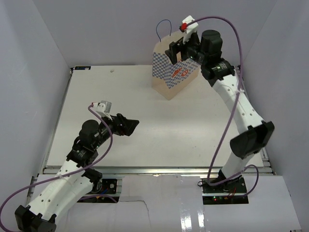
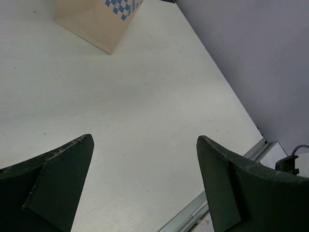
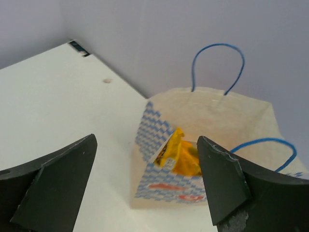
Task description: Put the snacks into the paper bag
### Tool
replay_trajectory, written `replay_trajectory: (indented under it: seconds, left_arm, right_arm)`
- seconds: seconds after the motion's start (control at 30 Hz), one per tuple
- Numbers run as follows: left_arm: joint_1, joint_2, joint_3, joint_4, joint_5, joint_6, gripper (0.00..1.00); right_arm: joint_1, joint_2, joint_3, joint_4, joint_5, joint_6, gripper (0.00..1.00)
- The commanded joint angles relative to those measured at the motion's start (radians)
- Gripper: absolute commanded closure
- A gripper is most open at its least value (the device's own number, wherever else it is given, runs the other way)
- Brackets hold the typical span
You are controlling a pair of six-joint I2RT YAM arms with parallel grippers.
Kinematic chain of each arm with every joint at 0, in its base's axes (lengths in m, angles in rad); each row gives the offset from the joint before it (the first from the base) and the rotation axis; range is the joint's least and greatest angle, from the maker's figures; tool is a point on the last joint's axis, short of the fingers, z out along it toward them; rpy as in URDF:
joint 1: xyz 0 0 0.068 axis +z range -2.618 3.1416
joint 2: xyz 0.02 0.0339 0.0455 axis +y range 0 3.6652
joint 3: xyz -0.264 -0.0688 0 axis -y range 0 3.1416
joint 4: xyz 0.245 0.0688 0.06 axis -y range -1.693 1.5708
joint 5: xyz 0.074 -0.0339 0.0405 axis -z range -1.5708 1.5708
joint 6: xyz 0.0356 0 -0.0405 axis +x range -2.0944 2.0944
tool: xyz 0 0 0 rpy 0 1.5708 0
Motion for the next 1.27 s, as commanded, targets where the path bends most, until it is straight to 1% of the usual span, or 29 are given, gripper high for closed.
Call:
replay_trajectory:
  seconds: [0.0, 0.03, 0.07, 0.13, 0.17, 0.27, 0.33, 0.5, 0.67, 0.9, 1.23]
  left_arm:
    - [0.004, -0.003, 0.082, -0.051, -0.041, -0.018, 0.02]
    - [0.004, -0.005, 0.088, -0.067, -0.044, -0.021, 0.02]
    - [0.004, -0.011, 0.094, -0.075, -0.05, -0.025, 0.02]
    - [0.004, -0.031, 0.09, -0.083, -0.062, -0.042, 0.02]
    - [0.004, -0.04, 0.085, -0.085, -0.064, -0.045, 0.02]
    - [0.004, -0.072, 0.07, -0.091, -0.079, -0.05, 0.02]
    - [0.004, -0.081, 0.068, -0.097, -0.09, -0.042, 0.02]
    - [0.004, -0.063, 0.077, -0.098, -0.082, -0.025, 0.02]
    - [0.004, -0.046, 0.076, -0.109, -0.053, -0.019, 0.02]
    - [0.004, -0.097, 0.037, -0.107, -0.071, -0.027, 0.02]
    - [0.004, -0.051, 0.077, -0.132, -0.059, -0.016, 0.02]
  right_arm:
    - [-0.04, -0.194, -0.183, -0.16, -0.229, 0.066, 0.1]
    - [-0.056, -0.231, -0.32, -0.168, -0.252, 0.06, 0.1]
    - [-0.064, -0.304, -0.387, -0.174, -0.236, 0.055, 0.1]
    - [-0.092, -0.369, -0.508, -0.186, -0.164, 0.054, 0.1]
    - [-0.104, -0.424, -0.606, -0.191, -0.141, 0.049, 0.1]
    - [-0.168, -0.51, -0.749, -0.212, -0.084, 0.046, 0.1]
    - [-0.199, -0.549, -0.803, -0.222, -0.043, 0.04, 0.1]
    - [-0.228, -0.69, -0.955, -0.226, 0.027, 0.011, 0.1]
    - [-0.241, -0.768, -1.027, -0.228, 0.071, 0.06, 0.1]
    - [-0.248, -0.822, -1.024, -0.231, 0.148, 0.062, 0.1]
    - [-0.261, -0.871, -1.044, -0.216, 0.188, 0.104, 0.1]
